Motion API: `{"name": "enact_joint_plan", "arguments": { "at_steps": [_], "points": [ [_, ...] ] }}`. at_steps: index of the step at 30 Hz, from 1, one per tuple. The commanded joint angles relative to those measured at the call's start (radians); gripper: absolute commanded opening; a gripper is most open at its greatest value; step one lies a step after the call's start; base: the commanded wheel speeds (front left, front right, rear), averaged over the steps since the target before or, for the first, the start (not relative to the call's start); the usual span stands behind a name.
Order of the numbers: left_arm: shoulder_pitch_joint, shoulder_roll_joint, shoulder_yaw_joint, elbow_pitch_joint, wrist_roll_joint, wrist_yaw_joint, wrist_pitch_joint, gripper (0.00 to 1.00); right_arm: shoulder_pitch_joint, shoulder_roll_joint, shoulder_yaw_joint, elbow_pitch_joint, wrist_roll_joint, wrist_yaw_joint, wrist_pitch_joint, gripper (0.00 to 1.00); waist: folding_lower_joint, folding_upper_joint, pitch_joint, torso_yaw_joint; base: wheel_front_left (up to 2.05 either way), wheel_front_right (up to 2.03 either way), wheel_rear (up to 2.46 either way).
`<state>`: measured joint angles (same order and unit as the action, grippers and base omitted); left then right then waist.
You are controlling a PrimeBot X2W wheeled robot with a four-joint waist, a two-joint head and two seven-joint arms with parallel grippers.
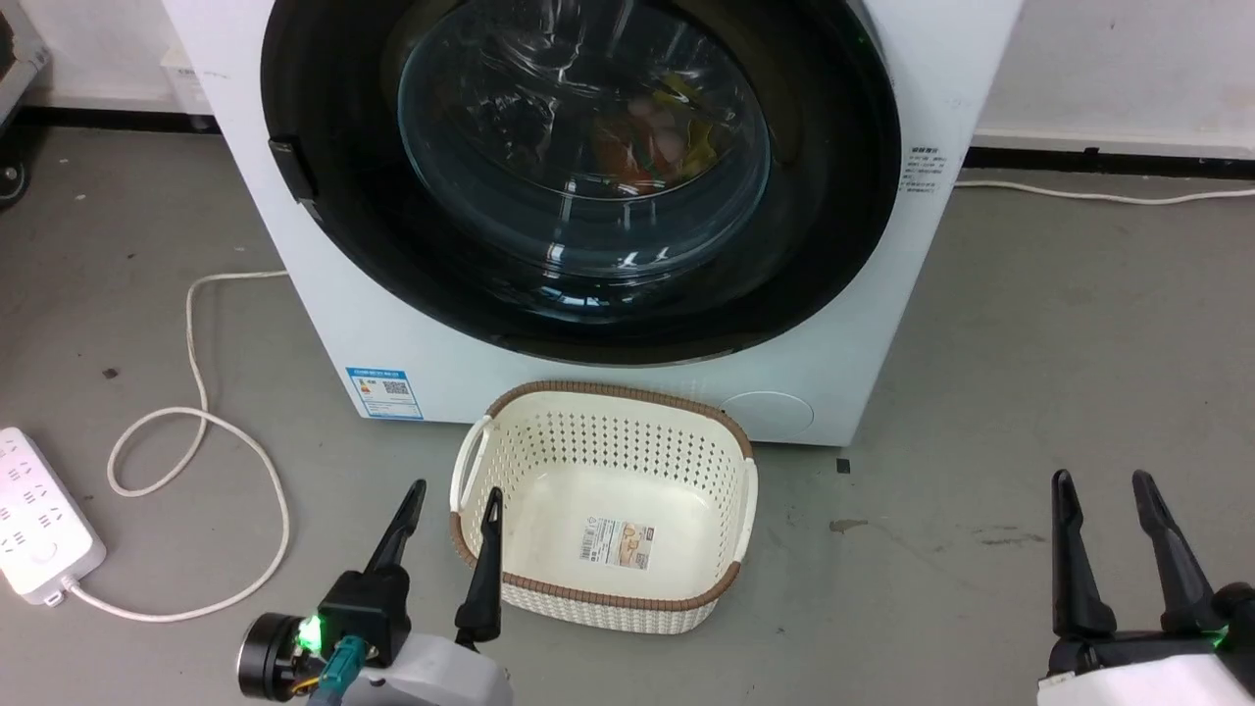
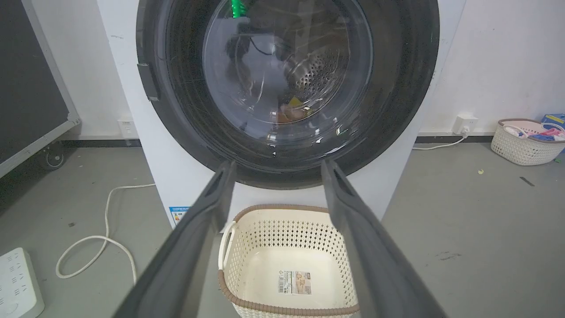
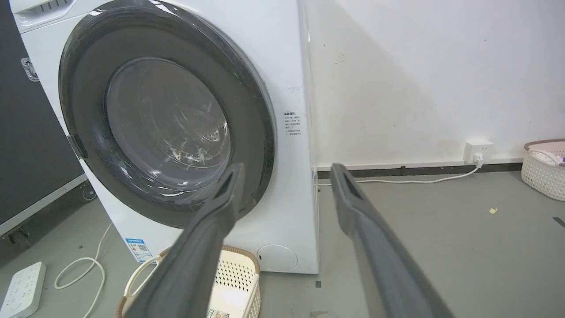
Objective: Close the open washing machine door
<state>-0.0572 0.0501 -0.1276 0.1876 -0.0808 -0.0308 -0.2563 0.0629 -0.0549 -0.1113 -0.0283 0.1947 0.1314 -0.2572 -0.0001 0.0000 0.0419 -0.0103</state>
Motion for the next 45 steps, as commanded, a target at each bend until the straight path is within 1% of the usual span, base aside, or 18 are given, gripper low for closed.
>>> {"name": "enact_joint_plan", "arguments": {
  "at_steps": [1,4,6,7,45],
  "points": [
    [0.010,0.002,-0.001,0.005,0.009,-0.002,-0.005,1.00,0.017,0.004,0.005,-0.006,0.005,-0.001,-0.004,1.00,0.0001,0.0000,-0.001,0.001,0.00,0.00,0.00],
    [0.010,0.002,0.003,0.015,0.003,0.002,-0.005,1.00,0.024,0.004,0.015,-0.001,0.006,-0.001,-0.004,1.00,0.0001,0.0000,-0.004,0.001,0.00,0.00,0.00],
    [0.009,0.002,0.000,0.021,0.000,-0.005,-0.005,1.00,0.025,0.005,0.019,0.000,0.006,-0.001,-0.004,1.00,0.0001,0.0000,-0.006,0.002,0.00,0.00,0.00],
    [0.001,0.000,0.002,0.020,-0.001,-0.003,0.001,0.00,0.011,0.001,0.018,0.001,0.001,0.000,0.001,0.00,0.0001,0.0000,-0.006,0.002,0.00,0.00,0.00],
    [0.016,0.000,0.036,-0.036,0.021,0.006,0.071,0.00,-0.009,0.002,0.043,0.008,-0.052,0.000,0.070,0.00,0.0001,0.0000,-0.016,0.004,0.00,0.00,0.00]
  ]
}}
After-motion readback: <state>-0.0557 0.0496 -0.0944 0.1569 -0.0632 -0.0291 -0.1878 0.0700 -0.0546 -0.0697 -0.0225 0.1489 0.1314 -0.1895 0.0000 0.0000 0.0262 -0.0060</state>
